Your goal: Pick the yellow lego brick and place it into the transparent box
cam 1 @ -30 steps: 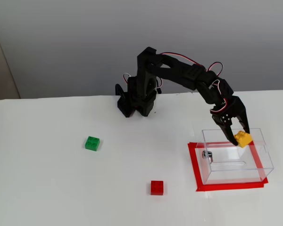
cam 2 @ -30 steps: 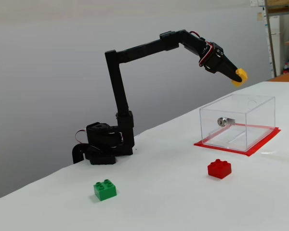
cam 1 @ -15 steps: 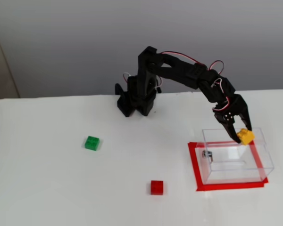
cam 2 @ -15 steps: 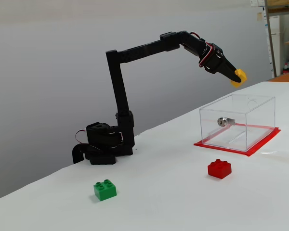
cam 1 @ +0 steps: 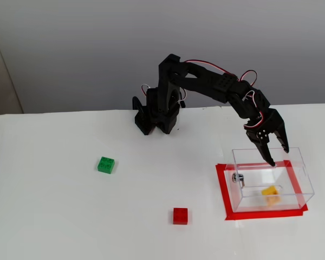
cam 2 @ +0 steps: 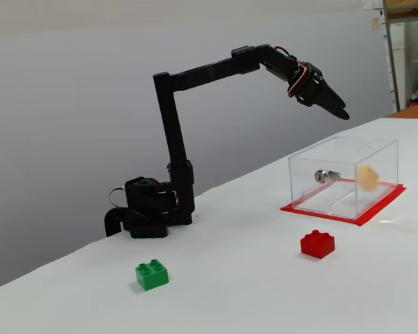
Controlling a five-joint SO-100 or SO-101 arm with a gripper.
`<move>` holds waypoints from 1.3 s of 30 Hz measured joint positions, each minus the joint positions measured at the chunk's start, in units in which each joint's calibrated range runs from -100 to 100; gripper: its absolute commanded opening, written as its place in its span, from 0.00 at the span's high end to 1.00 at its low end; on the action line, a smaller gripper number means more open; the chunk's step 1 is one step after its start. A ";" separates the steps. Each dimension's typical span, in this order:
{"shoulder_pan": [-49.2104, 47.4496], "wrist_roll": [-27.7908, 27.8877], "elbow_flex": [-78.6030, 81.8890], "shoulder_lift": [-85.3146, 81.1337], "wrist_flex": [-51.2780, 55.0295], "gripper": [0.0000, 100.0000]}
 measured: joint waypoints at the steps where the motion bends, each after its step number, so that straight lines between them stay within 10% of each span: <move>1: 0.00 0.00 0.00 0.00 0.00 0.80; 39: 18.06 0.20 10.50 -17.42 0.69 0.96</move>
